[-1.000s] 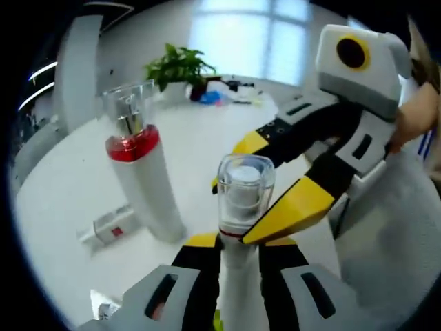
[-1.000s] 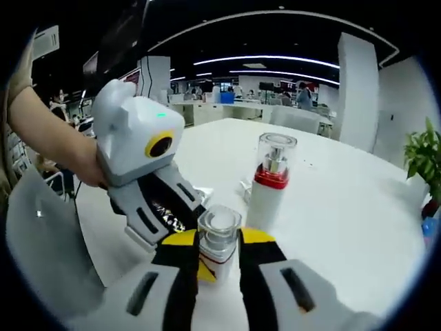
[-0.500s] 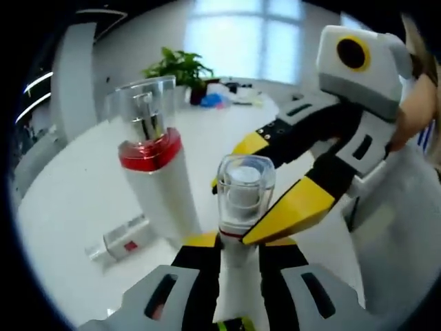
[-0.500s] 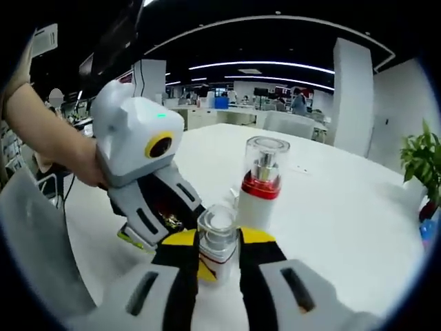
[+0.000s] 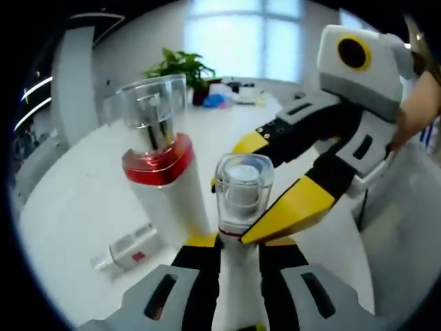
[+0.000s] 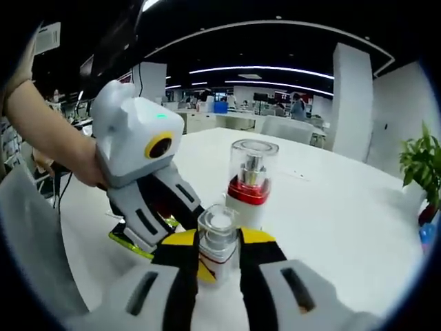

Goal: Arrange the skincare products in the storage area until every visible bottle or jar stands upright without overlapping.

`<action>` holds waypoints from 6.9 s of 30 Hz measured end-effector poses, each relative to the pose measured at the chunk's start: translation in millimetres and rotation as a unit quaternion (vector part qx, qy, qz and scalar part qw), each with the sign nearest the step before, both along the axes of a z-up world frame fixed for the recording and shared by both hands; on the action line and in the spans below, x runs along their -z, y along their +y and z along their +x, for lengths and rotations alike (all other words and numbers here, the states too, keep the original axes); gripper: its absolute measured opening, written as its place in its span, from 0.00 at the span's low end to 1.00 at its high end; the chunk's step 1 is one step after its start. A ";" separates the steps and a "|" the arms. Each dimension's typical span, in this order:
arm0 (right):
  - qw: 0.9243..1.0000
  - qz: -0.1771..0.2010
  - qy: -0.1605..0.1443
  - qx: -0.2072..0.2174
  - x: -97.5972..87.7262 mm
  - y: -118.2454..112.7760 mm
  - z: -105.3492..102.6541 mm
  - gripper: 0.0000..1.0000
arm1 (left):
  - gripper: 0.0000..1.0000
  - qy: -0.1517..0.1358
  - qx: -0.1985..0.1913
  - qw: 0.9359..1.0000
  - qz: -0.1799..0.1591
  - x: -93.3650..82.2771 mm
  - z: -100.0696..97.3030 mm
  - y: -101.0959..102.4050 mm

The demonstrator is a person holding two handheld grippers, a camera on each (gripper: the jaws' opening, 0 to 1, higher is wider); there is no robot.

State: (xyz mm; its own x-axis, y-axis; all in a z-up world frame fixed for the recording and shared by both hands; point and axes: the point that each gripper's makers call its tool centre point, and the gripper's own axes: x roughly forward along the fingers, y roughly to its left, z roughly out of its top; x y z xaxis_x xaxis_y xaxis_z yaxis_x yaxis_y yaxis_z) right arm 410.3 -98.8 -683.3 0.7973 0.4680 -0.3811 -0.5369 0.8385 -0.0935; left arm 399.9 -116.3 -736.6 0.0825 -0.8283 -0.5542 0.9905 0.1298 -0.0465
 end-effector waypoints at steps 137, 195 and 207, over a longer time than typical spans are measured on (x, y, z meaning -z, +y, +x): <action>0.991 0.094 0.092 -0.027 -20.6 24.9 -112.8 0.99 | 0.93 0.123 -0.380 0.917 0.011 -41.3 -104.6 265.5; 0.987 0.101 0.117 0.042 -11.5 2.3 -103.6 0.96 | 0.63 0.106 -0.222 0.930 0.274 39.1 32.5 314.5; 0.986 0.101 0.120 0.048 -9.3 0.5 -102.6 0.95 | 0.37 0.107 -0.186 0.922 0.322 44.4 39.2 312.5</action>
State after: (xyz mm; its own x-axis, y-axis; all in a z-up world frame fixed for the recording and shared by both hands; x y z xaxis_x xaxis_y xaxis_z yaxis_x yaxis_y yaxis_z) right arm 307.7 -98.3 -674.0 0.7393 0.4807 -0.4716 -0.4410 0.8749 0.2004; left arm 439.1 196.2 -781.0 0.1254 -0.2576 -0.9581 0.8489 0.5277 -0.0308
